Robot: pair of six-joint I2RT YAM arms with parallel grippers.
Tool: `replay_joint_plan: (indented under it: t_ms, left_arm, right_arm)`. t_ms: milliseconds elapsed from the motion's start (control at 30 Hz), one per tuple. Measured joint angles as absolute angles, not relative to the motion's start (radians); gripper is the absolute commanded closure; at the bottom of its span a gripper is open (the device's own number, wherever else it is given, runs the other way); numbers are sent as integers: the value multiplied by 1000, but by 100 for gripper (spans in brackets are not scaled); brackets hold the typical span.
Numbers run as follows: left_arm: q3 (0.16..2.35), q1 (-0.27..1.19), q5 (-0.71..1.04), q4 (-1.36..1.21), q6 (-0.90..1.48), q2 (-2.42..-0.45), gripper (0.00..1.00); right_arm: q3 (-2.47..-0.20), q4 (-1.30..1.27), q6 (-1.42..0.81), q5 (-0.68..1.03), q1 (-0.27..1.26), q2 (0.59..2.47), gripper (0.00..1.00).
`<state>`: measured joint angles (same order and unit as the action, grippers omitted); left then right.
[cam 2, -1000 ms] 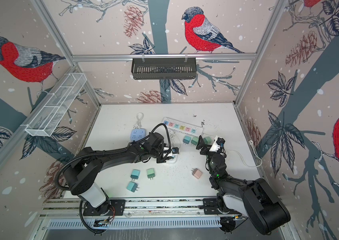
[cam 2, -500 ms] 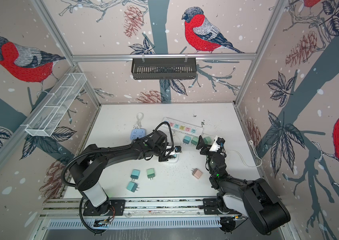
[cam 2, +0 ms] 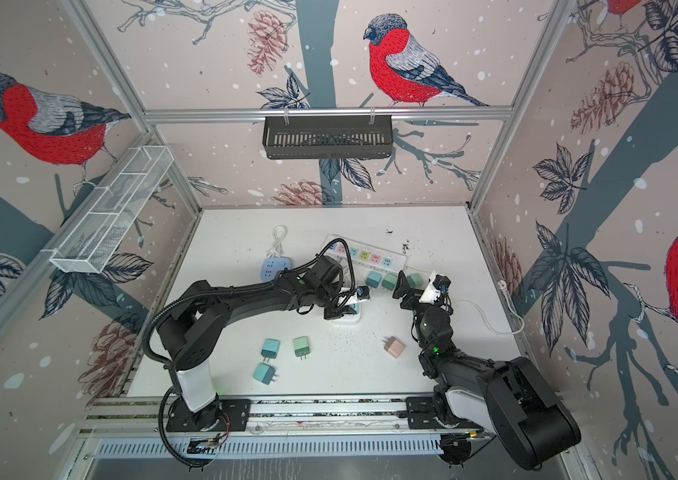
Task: Insert the plug
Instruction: 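Lower the teal adapter with the left gripper into the white socket cube, then open the left gripper and lift away while the right gripper moves toward the pink adapter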
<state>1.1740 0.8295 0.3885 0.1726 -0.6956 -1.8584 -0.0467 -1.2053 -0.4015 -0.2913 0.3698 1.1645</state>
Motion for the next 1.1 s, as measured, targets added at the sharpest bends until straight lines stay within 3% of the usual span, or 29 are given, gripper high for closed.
replay_joint_plan:
  t_ms: [333, 400, 433, 467, 667, 800, 1100]
  left_arm:
    - [1170, 831, 393, 176, -699, -1856, 100]
    - [1173, 831, 392, 176, -698, -1858, 78]
    - [1173, 831, 390, 176, -694, -1858, 4]
    - [1173, 831, 387, 174, -695, -1857, 1]
    - [1163, 831, 330, 221, -649, -1810, 1]
    - [1063, 831, 311, 128, -612, -1634, 1]
    - [426, 731, 171, -466, -360, -996, 1]
  right_arm:
    - [-47, -1205, -416, -288, 367, 1160, 0]
    - [-47, -1205, -416, -287, 366, 1159, 0]
    - [-47, -1204, -416, -287, 366, 1158, 0]
    - [-47, -1203, -416, -287, 366, 1157, 0]
    - [-35, -1205, -419, -280, 364, 1136, 0]
    - [-14, -1206, -423, -273, 355, 1119, 0]
    - [-38, -1192, -449, -232, 324, 1130, 0]
